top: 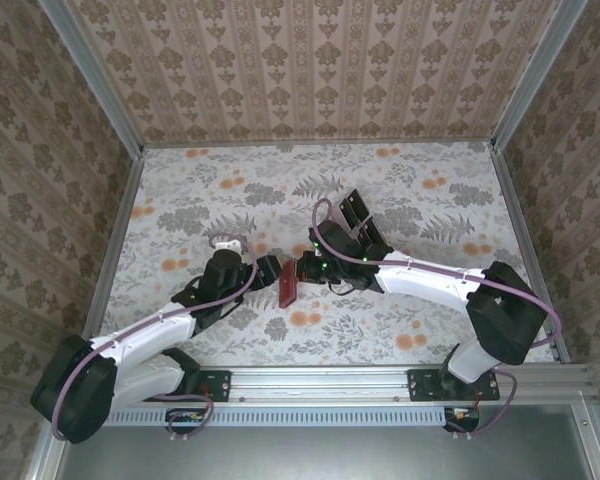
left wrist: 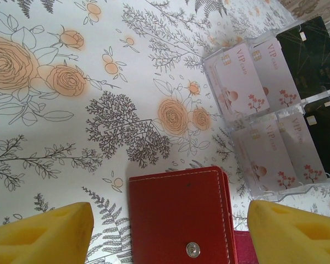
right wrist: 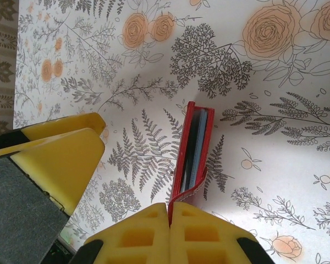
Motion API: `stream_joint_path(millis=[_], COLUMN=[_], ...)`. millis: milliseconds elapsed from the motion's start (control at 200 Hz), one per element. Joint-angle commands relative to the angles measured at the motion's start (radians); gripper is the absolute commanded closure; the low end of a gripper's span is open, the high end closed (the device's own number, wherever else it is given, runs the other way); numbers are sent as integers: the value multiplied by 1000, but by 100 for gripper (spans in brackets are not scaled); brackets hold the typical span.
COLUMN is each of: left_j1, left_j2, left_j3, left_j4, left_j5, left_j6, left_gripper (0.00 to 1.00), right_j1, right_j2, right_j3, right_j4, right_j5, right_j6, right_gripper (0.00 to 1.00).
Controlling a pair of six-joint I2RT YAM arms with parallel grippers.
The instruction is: Put the credit cards into the card holder
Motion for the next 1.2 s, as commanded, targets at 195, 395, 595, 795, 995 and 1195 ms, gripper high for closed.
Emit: stream_joint_path(millis=[195,395,595,795,995,1195], left_j1=[-1,-11,-22,-25,-24,-23], left_j2=[19,46,99,99,44,41], left_j3=[5,37,49,81,52,19], left_j4=[-9,-7,11,-169,-320,-355], left_j5=[5,13,16,-67,-149,-162], left_j6=[36,51,53,23,-28,-47], left_gripper=[23,22,22,27,37,40], right_j1=[13,17,18,13,-12,-19], right_j2=[-40,-48,-48,-70,-97,-26], right_j3=[14,27,13,-22,-133,-202], right_j4=[-23,-26,-23,-32,7,62], right_j5=[-7,-8,0,29,49,64], right_j6=[-9,-14,-11,-4,20,22], right_gripper=[100,100,100,100,100,88])
